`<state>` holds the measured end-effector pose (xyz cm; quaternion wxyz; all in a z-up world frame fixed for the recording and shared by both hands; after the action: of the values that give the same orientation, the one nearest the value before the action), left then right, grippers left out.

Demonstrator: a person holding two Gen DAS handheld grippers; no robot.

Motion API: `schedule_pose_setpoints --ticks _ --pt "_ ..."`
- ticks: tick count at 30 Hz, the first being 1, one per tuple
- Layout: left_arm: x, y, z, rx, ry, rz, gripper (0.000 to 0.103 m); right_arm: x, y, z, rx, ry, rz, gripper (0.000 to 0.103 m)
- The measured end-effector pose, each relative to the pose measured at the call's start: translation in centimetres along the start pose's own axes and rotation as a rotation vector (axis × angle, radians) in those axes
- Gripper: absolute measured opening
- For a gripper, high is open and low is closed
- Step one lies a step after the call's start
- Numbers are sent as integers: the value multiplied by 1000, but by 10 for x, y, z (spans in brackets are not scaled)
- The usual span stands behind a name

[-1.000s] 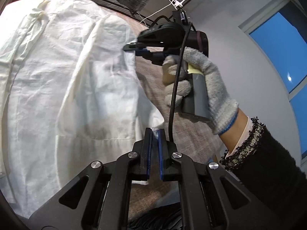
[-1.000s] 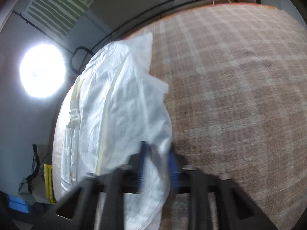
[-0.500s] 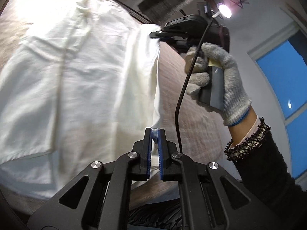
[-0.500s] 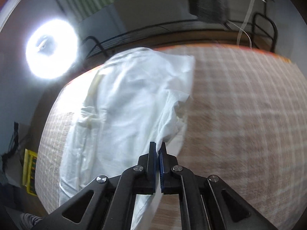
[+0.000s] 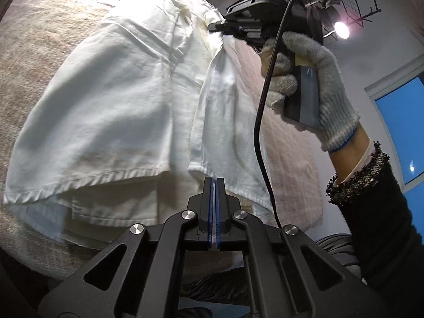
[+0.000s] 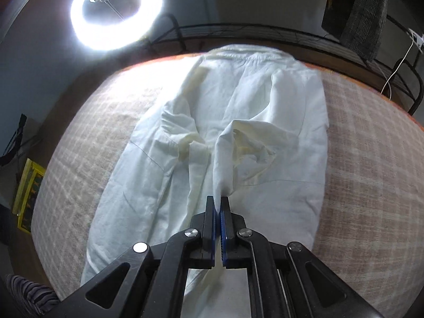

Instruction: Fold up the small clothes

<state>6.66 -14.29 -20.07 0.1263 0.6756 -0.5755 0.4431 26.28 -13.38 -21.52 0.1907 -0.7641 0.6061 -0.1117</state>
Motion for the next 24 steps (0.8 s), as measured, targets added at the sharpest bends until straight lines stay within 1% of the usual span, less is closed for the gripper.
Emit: schedule_pose_setpoints --ticks 1,2,3,4,5,6,7,10,12,14,15,16,18,19,21,22,24 --pt "1 0 -1 2 -1 3 0 -1 0 4 -7 -15 5 1" --pt "3 0 -1 4 -1 7 0 -1 2 7 -13 -34 7 5" --pt "5 1 -3 3 -1 13 0 -2 3 8 -20 -58 7 12" --pt "8 2 -5 -1 -3 24 0 -5 5 9 -30 -76 13 28" --pt "11 4 -9 -2 -2 33 0 -8 6 7 -36 -114 22 38" --pt "15 5 -11 -4 1 43 0 -8 7 -1 -29 -160 32 39" --pt "20 8 -13 -7 4 54 0 -8 8 -9 -17 -178 31 38" --pt "25 4 -19 -14 -7 95 0 6 14 -42 39 -187 40 38" --pt "28 0 -23 -14 -21 120 0 27 28 -61 52 -153 72 38" --pt "28 -6 -28 -16 -34 150 0 45 48 -76 53 -85 74 38" --pt "25 -11 -31 -16 -49 164 0 54 64 -84 45 -39 72 38" --pt "13 -19 -40 -11 -70 183 0 65 74 -90 41 -31 78 39" --pt "5 -29 -51 -2 -112 211 0 76 104 -99 20 -58 134 45" --pt "0 -37 -55 1 -136 224 0 78 120 -100 -1 -95 168 52" --pt "-10 -45 -65 12 -171 234 0 75 153 -96 -51 -155 207 52" --pt "-17 -50 -71 24 -194 240 2 72 163 -92 -67 -173 216 52" --pt "-31 -62 -79 49 -236 236 3 64 182 -87 -102 -234 236 52"
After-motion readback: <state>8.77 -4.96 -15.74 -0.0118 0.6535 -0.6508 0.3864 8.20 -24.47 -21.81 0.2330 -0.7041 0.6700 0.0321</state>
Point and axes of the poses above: each gripper's, at about its wrist camera, not at the fingertips, and z roughly the way its jaws point, x to its right, y to its underside, the point moved 9 cm from there along z, roughly the way its jaws point, and after that the axes turned 5 degrees about y, right-handed, at the moved point
